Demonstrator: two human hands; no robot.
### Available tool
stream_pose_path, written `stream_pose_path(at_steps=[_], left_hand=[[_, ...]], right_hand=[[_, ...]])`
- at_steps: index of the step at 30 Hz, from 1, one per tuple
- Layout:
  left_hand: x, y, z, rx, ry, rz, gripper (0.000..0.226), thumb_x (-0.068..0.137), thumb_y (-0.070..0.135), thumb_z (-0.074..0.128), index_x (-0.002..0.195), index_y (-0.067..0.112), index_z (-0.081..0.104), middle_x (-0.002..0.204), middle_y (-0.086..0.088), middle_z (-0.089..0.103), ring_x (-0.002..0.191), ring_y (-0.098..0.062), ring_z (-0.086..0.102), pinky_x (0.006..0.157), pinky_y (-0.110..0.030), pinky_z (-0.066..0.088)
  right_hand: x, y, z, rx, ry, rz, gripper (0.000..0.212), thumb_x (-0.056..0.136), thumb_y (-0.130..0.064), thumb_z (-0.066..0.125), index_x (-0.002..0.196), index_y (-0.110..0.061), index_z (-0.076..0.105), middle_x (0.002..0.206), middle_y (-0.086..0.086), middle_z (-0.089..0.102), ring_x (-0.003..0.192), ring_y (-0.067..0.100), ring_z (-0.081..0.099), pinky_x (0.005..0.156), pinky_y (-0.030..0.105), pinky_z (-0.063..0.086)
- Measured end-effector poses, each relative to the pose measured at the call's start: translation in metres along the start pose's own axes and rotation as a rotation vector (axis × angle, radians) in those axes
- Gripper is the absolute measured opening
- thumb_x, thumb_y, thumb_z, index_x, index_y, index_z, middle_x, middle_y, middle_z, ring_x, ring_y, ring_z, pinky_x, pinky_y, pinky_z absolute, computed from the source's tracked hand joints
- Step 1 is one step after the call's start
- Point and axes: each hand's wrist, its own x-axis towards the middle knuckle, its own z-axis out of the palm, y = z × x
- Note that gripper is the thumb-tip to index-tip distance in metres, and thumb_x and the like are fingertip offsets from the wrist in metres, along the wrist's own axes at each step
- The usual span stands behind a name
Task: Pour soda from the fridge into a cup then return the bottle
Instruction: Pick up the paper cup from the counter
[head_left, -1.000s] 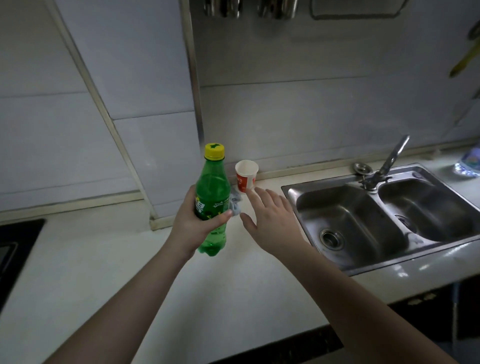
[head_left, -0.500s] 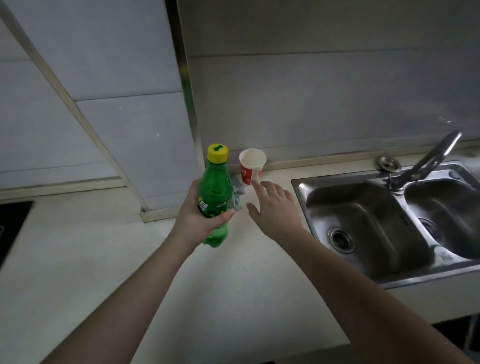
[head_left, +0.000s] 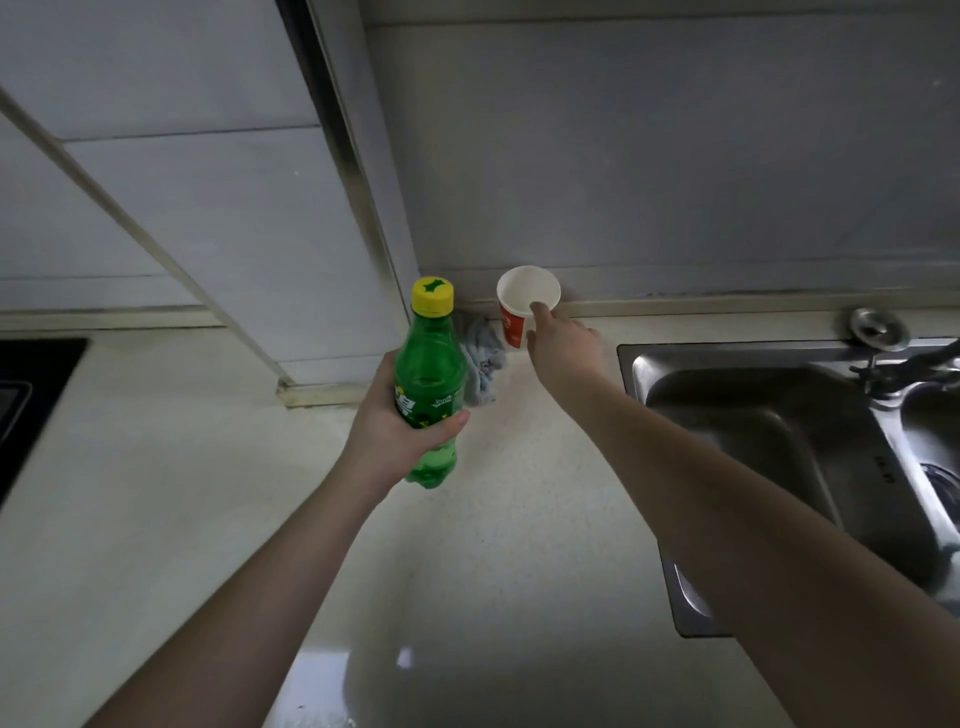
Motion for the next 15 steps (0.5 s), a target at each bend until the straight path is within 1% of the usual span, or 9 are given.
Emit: stream_pose_path(at_steps=[3, 4, 6, 8, 10, 12, 14, 15], left_hand=[[-0.003, -0.004, -0.001, 0.003, 0.028, -0.012, 0.067, 0.068, 0.009, 0.088, 0.11, 0.046, 0.05, 0.1, 0.021, 0.067, 0.093, 0.002, 0.065, 0.079, -0.029, 0.052], [-0.004, -0.005, -0.002, 0.006, 0.037, -0.015, 0.067, 0.069, 0.007, 0.086, 0.109, 0.047, 0.05, 0.1, 0.021, 0.067, 0.092, 0.003, 0.064, 0.078, -0.027, 0.052], [-0.007, -0.006, -0.004, 0.015, 0.053, -0.025, 0.068, 0.069, 0.009, 0.086, 0.109, 0.048, 0.049, 0.103, 0.019, 0.067, 0.094, 0.002, 0.064, 0.079, -0.028, 0.053], [-0.009, -0.006, -0.006, 0.015, 0.064, -0.033, 0.068, 0.069, 0.009, 0.087, 0.109, 0.049, 0.049, 0.105, 0.017, 0.067, 0.095, 0.001, 0.064, 0.081, -0.031, 0.053], [-0.01, -0.005, -0.007, 0.007, 0.068, -0.035, 0.068, 0.069, 0.009, 0.087, 0.108, 0.05, 0.049, 0.102, 0.018, 0.067, 0.093, 0.002, 0.065, 0.08, -0.031, 0.053], [-0.013, -0.004, -0.008, -0.001, 0.064, -0.033, 0.068, 0.066, 0.014, 0.089, 0.108, 0.051, 0.05, 0.1, 0.021, 0.068, 0.094, 0.001, 0.065, 0.08, -0.031, 0.054], [-0.016, -0.002, -0.008, -0.007, 0.059, -0.024, 0.066, 0.061, 0.022, 0.087, 0.107, 0.054, 0.051, 0.102, 0.022, 0.068, 0.096, -0.002, 0.065, 0.08, -0.032, 0.055], [-0.018, -0.002, -0.009, -0.01, 0.057, -0.018, 0.066, 0.061, 0.022, 0.087, 0.105, 0.055, 0.051, 0.102, 0.022, 0.068, 0.096, -0.002, 0.065, 0.08, -0.032, 0.055]], right_hand=[[0.011, 0.001, 0.007, -0.013, -0.043, -0.004, 0.036, 0.098, -0.016, 0.042, 0.133, -0.014, 0.036, 0.109, 0.01, 0.061, 0.084, 0.026, 0.059, 0.064, 0.034, 0.044], [0.013, 0.001, 0.008, -0.01, -0.047, -0.002, 0.034, 0.098, -0.015, 0.042, 0.132, -0.013, 0.038, 0.107, 0.01, 0.06, 0.079, 0.024, 0.058, 0.06, 0.033, 0.043], [0.016, 0.001, 0.01, -0.007, -0.031, 0.014, 0.03, 0.097, -0.013, 0.04, 0.127, -0.011, 0.041, 0.1, 0.01, 0.06, 0.073, 0.023, 0.055, 0.055, 0.032, 0.043], [0.018, 0.002, 0.01, -0.007, -0.006, 0.038, 0.028, 0.097, -0.012, 0.04, 0.125, -0.01, 0.044, 0.092, 0.009, 0.061, 0.07, 0.023, 0.056, 0.053, 0.031, 0.043], [0.016, 0.003, 0.01, -0.015, 0.012, 0.042, 0.027, 0.097, -0.013, 0.041, 0.123, -0.009, 0.046, 0.09, 0.009, 0.063, 0.069, 0.023, 0.057, 0.053, 0.03, 0.042], [0.01, 0.005, 0.009, -0.005, 0.035, 0.024, 0.025, 0.097, -0.015, 0.042, 0.121, -0.009, 0.048, 0.091, 0.009, 0.065, 0.07, 0.023, 0.056, 0.054, 0.029, 0.039], [-0.001, 0.007, 0.007, 0.033, 0.063, 0.008, 0.024, 0.097, -0.019, 0.044, 0.118, -0.009, 0.049, 0.094, 0.009, 0.064, 0.074, 0.024, 0.057, 0.056, 0.029, 0.038], [-0.007, 0.008, 0.006, 0.046, 0.078, 0.005, 0.024, 0.097, -0.02, 0.044, 0.118, -0.009, 0.05, 0.095, 0.009, 0.064, 0.076, 0.025, 0.058, 0.057, 0.029, 0.037]])
